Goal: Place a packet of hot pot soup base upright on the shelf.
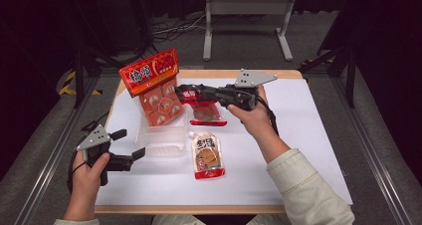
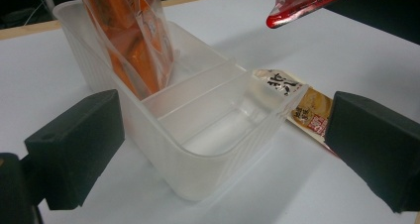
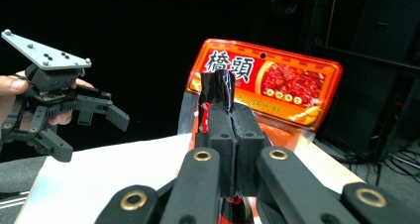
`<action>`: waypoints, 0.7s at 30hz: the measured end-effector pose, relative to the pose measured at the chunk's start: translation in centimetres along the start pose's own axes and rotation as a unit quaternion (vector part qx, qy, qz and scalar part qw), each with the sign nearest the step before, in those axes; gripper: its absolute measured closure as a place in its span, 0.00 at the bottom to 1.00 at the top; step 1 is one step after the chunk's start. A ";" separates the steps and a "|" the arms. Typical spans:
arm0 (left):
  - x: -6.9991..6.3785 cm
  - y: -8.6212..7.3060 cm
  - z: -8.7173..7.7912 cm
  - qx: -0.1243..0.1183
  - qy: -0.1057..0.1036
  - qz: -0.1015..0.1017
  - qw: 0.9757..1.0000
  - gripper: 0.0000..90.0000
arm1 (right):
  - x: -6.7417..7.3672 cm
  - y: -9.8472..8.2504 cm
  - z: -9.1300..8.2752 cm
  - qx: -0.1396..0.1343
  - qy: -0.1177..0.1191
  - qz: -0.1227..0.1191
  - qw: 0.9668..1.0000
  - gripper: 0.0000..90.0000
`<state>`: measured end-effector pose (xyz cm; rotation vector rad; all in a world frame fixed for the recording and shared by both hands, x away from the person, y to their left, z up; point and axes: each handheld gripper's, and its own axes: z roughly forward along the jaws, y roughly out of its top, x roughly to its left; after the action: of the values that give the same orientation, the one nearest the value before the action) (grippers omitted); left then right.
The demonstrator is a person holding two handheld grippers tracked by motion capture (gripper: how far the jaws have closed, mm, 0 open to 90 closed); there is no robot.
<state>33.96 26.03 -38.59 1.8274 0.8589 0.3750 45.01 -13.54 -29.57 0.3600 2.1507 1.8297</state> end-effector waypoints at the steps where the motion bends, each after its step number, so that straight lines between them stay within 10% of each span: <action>1: 0.0 0.0 -0.1 0.001 0.001 0.002 1.000 0.03 | 0.0 0.0 0.4 -0.003 0.005 0.001 1.000 1.00; 21: -0.3 -0.7 -1.2 0.000 0.010 -0.004 1.000 0.03 | 1.2 0.2 4.8 0.002 0.034 -0.012 0.999 0.99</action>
<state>32.76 26.78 -38.74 1.8227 0.8802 0.3889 45.71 -8.70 -30.14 0.2745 2.1939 1.8512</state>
